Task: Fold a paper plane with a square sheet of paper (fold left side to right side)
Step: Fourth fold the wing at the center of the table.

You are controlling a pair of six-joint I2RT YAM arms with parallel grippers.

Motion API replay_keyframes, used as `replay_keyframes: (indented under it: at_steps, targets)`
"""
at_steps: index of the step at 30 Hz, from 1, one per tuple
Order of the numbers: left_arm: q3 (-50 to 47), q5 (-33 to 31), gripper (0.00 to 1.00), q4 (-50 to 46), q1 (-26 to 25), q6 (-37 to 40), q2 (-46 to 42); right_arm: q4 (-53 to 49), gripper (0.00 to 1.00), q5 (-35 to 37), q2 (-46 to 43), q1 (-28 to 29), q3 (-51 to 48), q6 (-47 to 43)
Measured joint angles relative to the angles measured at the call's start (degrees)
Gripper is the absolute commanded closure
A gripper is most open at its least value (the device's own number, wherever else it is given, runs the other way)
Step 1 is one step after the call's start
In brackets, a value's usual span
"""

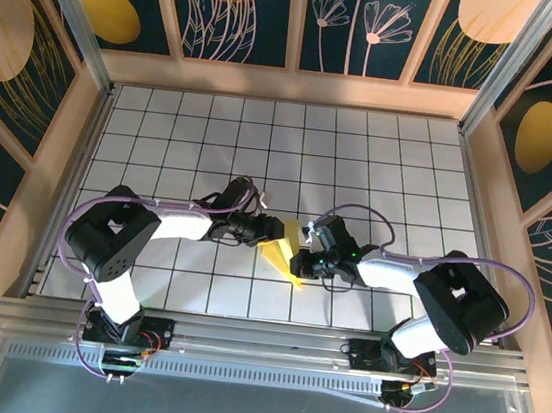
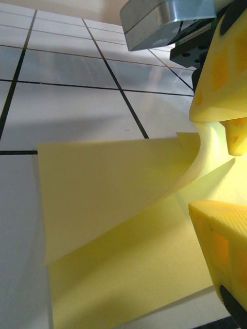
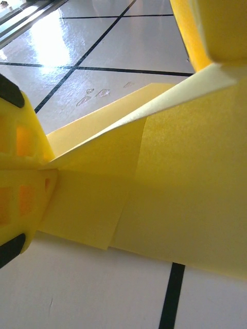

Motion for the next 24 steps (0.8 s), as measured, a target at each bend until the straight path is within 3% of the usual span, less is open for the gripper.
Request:
replay_keyframes:
  at_steps: [11,18,24]
  targets:
    - [-0.24,-3.3,0.51,-0.42,-0.09,-0.2,-2.99,3.89,1.0,-5.7,2.29,-2.82,-0.83,0.26]
    - [-2.14,-4.7,0.63,0.02,-0.17,-0.68,-6.21,5.64,1.0,-8.55,3.13,-4.22,-1.42,0.46]
    - [-2.86,-4.0,0.62,0.11,-1.05,-0.66,-4.66,5.77,1.0,-9.16,3.34,-4.57,-1.42,0.44]
